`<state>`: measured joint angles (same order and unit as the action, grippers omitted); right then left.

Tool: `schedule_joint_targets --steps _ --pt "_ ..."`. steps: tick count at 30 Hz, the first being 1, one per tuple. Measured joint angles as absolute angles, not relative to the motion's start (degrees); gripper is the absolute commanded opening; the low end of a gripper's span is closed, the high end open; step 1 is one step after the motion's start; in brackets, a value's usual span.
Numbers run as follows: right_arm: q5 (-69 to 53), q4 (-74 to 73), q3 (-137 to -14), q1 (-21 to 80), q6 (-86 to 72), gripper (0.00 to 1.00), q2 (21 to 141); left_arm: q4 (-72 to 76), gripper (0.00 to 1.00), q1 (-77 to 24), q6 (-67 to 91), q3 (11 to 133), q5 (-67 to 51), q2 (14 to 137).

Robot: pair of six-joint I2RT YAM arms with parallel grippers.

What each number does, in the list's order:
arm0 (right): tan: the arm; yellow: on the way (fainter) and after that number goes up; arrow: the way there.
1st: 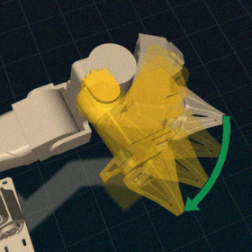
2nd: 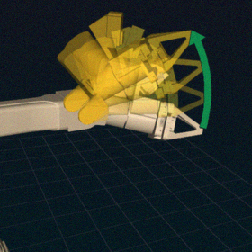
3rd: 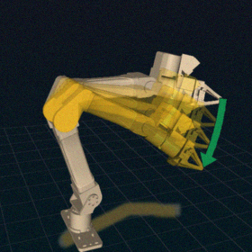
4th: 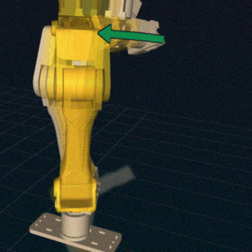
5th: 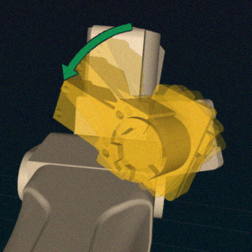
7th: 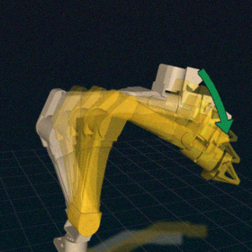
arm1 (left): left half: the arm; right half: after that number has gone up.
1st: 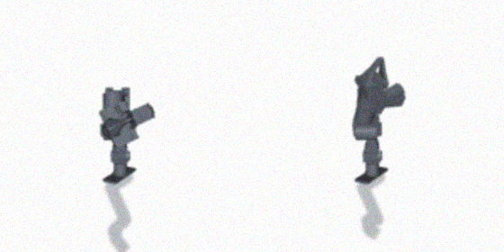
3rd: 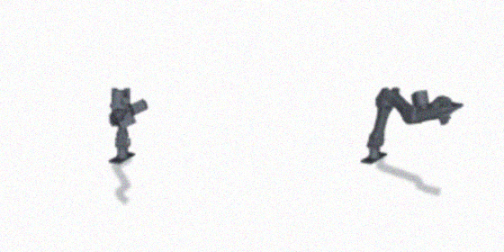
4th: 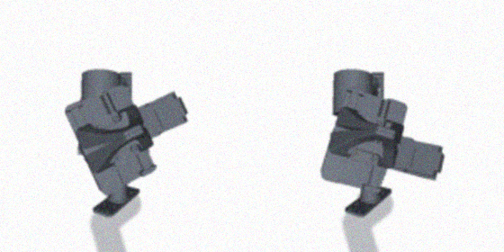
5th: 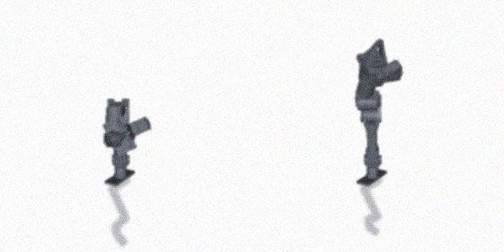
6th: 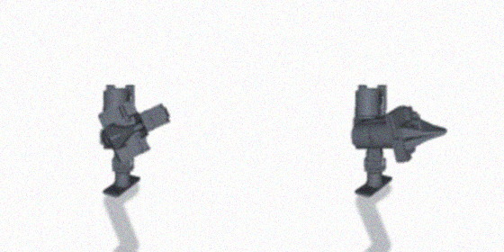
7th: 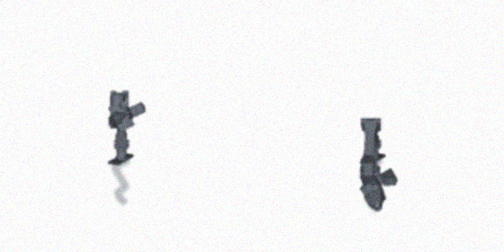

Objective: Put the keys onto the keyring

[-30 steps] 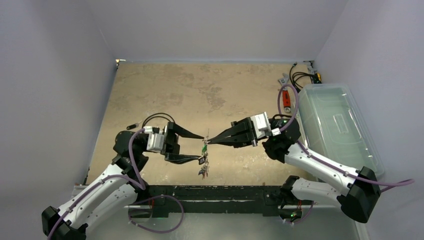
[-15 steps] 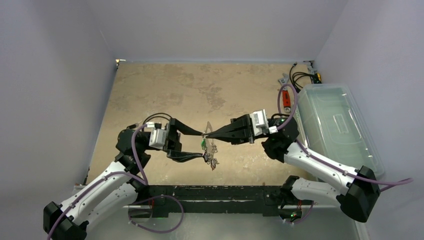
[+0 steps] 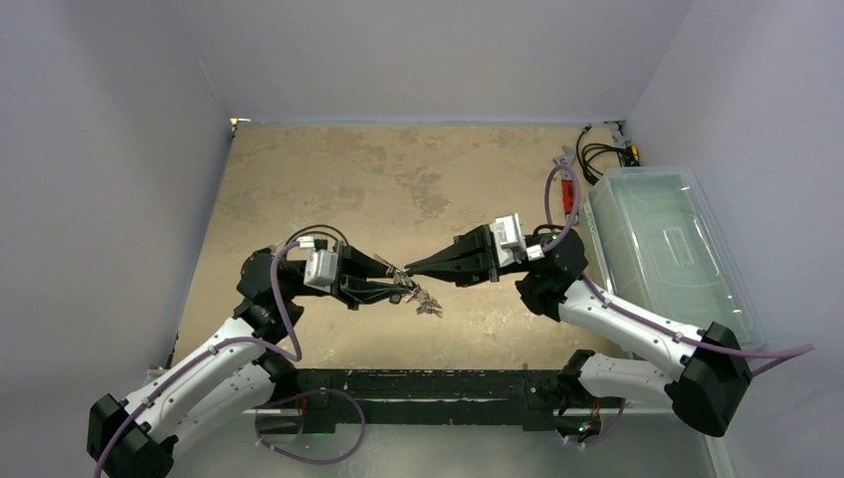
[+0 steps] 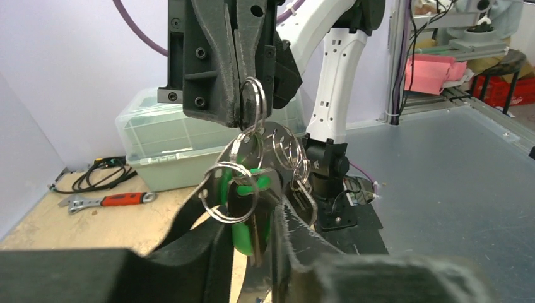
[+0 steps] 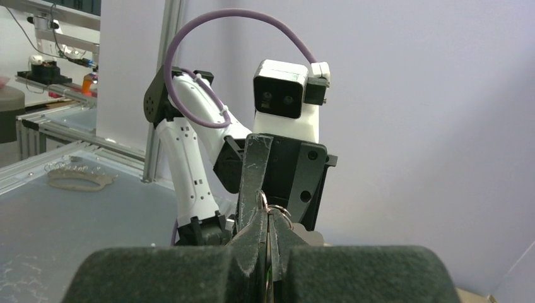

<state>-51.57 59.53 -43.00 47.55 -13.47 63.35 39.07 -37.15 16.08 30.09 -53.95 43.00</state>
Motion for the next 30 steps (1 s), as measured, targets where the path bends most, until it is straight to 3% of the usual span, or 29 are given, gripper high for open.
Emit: schedule_joint_targets --steps 3,30 --pt "-51.53 59.57 -42.72 47.55 -13.91 0.0 63.22 37.26 0.0 -37.17 14.33 30.13 -53.41 42.28" --pt "-45.19 42.96 -42.24 48.27 -5.28 0.0 55.44 26.59 0.0 -37.15 9.93 32.64 -54.59 39.18"
